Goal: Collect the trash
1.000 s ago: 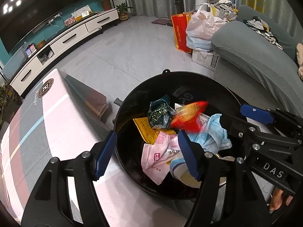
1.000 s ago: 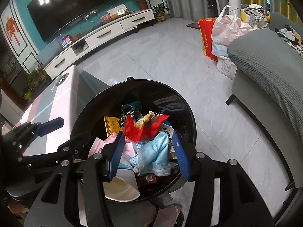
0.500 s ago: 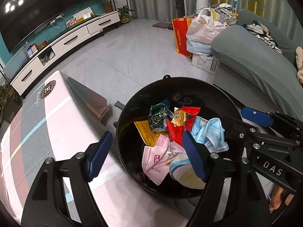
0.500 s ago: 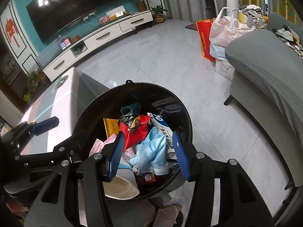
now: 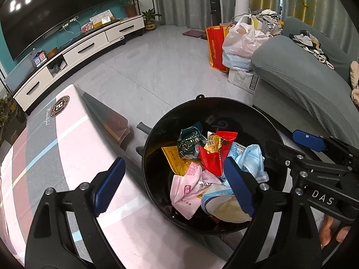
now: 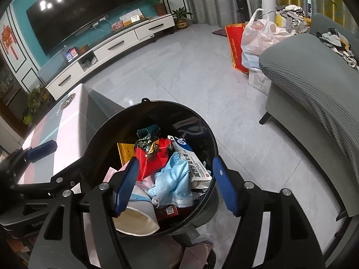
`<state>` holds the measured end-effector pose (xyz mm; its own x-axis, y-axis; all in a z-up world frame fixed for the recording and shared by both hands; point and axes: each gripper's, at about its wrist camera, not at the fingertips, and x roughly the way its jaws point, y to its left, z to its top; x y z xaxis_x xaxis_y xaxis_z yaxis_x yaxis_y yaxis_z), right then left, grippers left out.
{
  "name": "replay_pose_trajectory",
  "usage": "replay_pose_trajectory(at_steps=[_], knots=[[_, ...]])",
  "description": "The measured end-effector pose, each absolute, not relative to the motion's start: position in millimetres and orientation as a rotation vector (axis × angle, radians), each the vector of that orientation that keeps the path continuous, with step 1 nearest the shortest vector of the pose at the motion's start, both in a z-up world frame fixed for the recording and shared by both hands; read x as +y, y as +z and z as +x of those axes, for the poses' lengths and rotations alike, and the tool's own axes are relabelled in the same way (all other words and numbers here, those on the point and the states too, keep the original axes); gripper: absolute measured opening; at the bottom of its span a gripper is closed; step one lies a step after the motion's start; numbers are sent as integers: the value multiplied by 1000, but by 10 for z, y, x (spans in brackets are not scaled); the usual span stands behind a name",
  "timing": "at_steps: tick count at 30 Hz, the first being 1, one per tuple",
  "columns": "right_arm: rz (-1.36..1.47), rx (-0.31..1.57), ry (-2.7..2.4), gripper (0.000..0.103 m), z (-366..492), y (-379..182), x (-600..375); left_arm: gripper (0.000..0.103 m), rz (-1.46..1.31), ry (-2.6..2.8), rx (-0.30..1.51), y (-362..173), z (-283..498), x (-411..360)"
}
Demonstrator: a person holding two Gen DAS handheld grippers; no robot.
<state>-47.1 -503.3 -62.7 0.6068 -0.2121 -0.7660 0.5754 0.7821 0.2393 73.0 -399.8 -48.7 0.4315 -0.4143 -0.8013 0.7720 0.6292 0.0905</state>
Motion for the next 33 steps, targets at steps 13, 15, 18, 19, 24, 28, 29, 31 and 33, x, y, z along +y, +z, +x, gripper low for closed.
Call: replay_pose_trajectory(at_steps=[13,15,18,19,24,28,29,31,33], knots=[[494,795,-495,75,-500,-585,-5025,94,507,-753,786,-409,698,-3958],[492,793,-500,77,-519,-580,-5027,95,508,-750,781,-393,699,-3950],[487,791,-511,80,-537,-564,-5032,99,507,-743,770,-371,696,-3936],[485,790,-513,80,-542,-559,-5033,99,506,-742,768,-366,699,-3931],[478,787,-522,82,-557,-529,-5032,99,503,-737,764,-350,692,-3908],[466,780,-532,88,-585,-491,-5006,100,489,-729,759,-313,685,-3846],[463,779,-533,89,-590,-484,-5007,100,485,-726,759,-307,682,-3830],[454,778,-534,91,-609,-459,-4986,100,477,-719,761,-290,677,-3793],[450,772,-531,93,-636,-430,-4956,100,469,-711,761,-258,665,-3749]])
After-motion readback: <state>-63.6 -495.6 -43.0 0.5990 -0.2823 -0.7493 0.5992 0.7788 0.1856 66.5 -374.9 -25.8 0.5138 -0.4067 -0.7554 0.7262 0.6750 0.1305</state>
